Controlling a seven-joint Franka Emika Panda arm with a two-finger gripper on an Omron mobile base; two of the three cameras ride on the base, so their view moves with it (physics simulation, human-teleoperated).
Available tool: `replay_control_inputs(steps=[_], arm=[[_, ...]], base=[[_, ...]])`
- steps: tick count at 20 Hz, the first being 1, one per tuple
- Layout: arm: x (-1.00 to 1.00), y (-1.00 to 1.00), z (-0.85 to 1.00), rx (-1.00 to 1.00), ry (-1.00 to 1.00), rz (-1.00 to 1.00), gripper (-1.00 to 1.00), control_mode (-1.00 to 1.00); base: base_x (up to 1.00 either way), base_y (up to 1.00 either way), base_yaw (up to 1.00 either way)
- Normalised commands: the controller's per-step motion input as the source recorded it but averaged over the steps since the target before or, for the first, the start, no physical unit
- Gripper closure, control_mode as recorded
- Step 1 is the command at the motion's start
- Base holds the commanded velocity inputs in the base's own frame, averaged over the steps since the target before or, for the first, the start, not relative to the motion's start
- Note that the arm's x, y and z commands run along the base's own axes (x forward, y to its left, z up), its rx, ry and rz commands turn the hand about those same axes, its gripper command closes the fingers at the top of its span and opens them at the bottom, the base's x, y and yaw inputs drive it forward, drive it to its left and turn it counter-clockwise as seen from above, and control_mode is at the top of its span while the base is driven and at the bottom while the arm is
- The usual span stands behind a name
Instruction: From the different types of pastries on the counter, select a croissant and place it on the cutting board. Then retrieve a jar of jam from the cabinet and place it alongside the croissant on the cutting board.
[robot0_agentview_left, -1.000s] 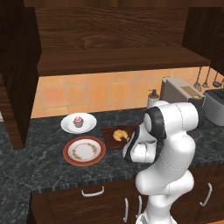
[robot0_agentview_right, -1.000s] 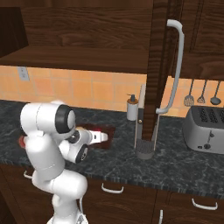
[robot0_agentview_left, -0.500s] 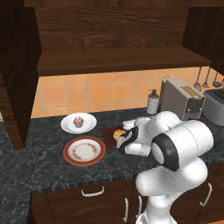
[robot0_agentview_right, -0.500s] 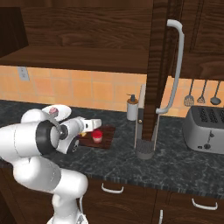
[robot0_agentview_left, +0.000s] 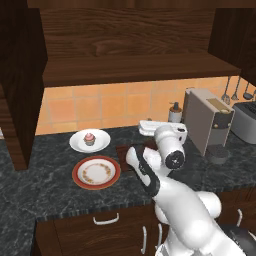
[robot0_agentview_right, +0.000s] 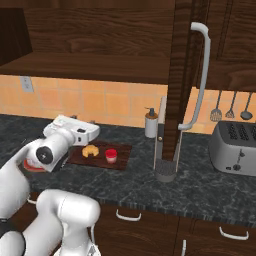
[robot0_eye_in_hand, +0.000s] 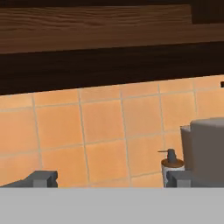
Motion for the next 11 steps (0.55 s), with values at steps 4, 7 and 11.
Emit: replay_control_inputs(steps=[4,7,11], arm=[[-1.00,0.00,0.85,0.14,-0.34,0.01,-1.00,-1.00],[-1.00,0.00,0.80,0.12,-0.34,0.02,-1.00,-1.00],[-1.00,0.00,0.81,0.12,-0.36,0.03,-1.00,-1.00]], base=[[0.00,0.00,0.00],[0.00,0.00,0.00],[0.00,0.00,0.00]])
